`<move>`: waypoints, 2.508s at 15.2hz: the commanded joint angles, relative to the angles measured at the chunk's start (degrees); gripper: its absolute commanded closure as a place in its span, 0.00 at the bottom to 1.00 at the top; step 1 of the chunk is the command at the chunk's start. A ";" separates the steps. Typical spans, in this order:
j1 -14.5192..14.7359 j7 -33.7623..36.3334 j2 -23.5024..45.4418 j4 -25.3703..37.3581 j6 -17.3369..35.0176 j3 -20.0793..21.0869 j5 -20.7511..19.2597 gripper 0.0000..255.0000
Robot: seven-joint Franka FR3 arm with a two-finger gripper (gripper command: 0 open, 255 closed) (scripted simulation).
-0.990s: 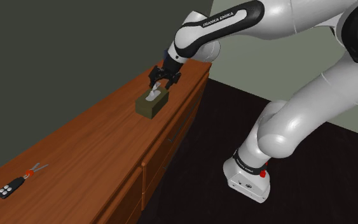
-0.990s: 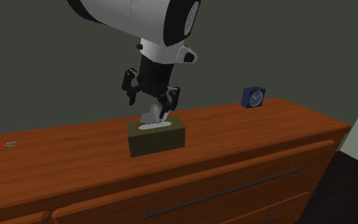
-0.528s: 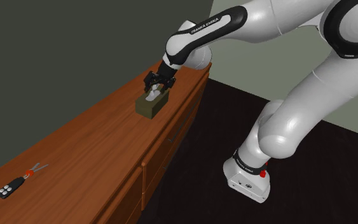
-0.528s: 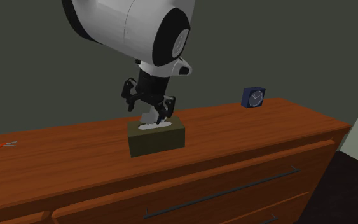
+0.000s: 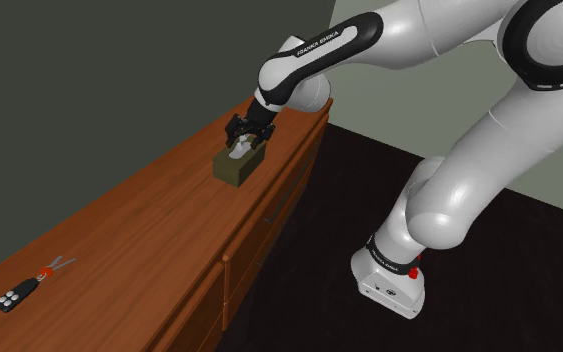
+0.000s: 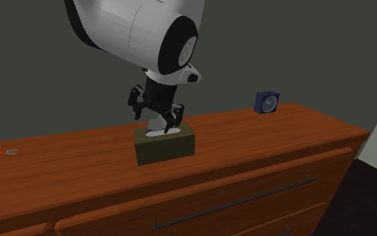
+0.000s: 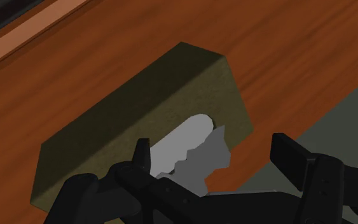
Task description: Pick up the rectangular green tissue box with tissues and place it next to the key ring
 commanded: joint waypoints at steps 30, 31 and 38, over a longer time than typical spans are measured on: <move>-2.89 9.53 -8.81 7.25 -15.03 1.13 -8.88 1.00; -2.98 9.86 -9.09 7.75 -15.79 1.16 -9.14 1.00; -3.50 11.98 -10.71 11.62 -21.06 1.32 -10.72 1.00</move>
